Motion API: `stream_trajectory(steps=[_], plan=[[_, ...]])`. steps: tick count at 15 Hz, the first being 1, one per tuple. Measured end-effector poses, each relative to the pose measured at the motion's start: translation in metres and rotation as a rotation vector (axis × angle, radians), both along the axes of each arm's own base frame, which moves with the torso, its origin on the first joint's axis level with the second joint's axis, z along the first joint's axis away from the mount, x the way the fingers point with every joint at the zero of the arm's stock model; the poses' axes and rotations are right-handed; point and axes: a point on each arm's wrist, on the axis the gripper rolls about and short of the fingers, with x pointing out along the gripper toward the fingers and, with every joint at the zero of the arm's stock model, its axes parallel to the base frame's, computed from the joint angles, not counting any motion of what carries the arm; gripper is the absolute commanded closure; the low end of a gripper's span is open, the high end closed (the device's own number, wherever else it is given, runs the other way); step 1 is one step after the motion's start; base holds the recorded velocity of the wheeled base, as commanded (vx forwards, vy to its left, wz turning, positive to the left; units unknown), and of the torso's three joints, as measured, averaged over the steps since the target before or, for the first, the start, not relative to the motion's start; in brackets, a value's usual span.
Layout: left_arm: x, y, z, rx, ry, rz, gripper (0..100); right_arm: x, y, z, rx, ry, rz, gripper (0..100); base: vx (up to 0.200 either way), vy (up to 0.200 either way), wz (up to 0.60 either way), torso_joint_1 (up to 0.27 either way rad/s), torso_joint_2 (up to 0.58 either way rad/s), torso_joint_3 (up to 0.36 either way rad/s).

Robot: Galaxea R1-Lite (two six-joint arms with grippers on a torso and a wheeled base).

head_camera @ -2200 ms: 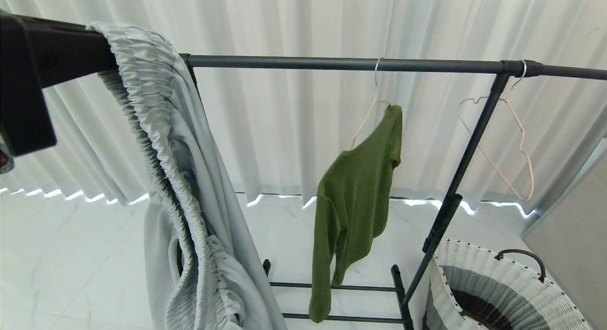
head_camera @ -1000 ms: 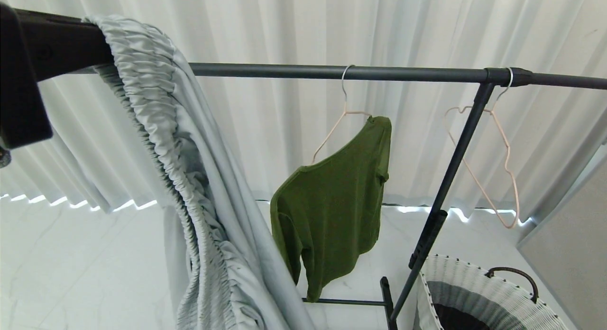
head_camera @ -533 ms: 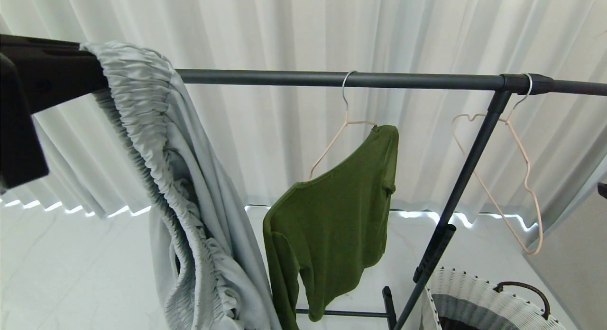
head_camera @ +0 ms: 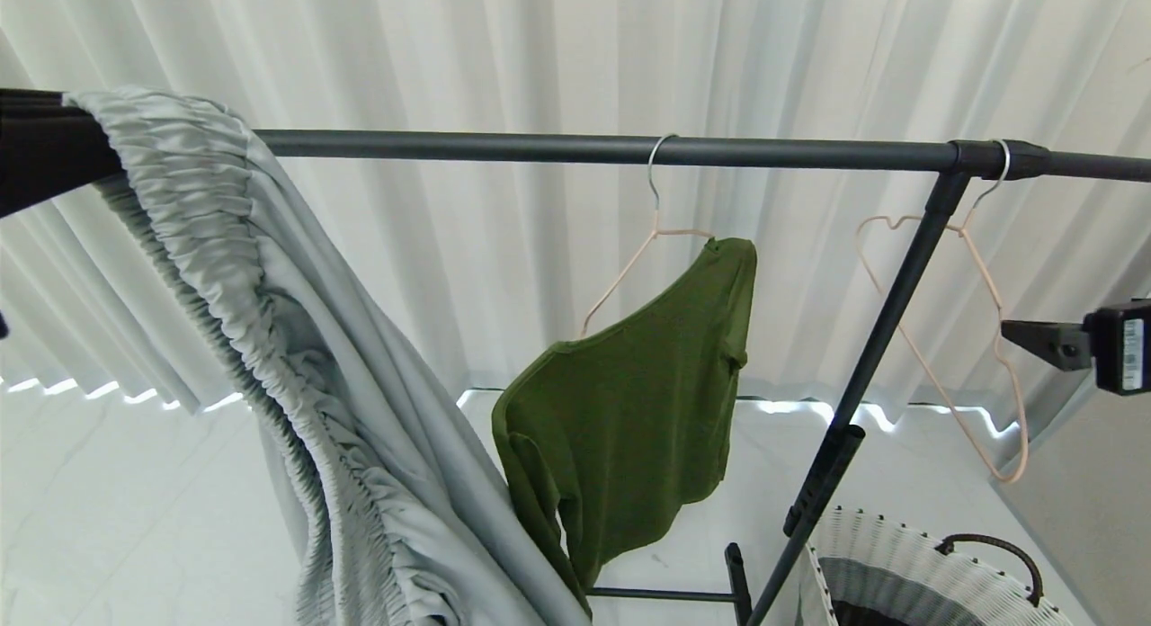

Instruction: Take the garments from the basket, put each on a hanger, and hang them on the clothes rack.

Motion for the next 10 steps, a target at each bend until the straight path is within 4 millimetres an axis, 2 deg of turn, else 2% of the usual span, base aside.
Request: stream_trajectory(steps=[3,6,10], plan=[[0.000,0.003,-0.001,0.002,-0.002,0.012,100,0.042,0.016,-0.001,0.075,0.047,-0.037,0,0.000,0.000,0.00,0.000,0.00,0.000],[0.001,0.003,-0.005,0.012,0.007,0.021,100,0.069,0.026,-0.017,0.131,0.119,-0.082,0,0.000,0.000,0.00,0.000,0.00,0.000],[0.002,0.002,-0.008,0.015,0.009,0.023,100,0.080,0.024,-0.031,0.120,0.186,-0.117,0,0.000,0.000,0.00,0.000,0.00,0.000]])
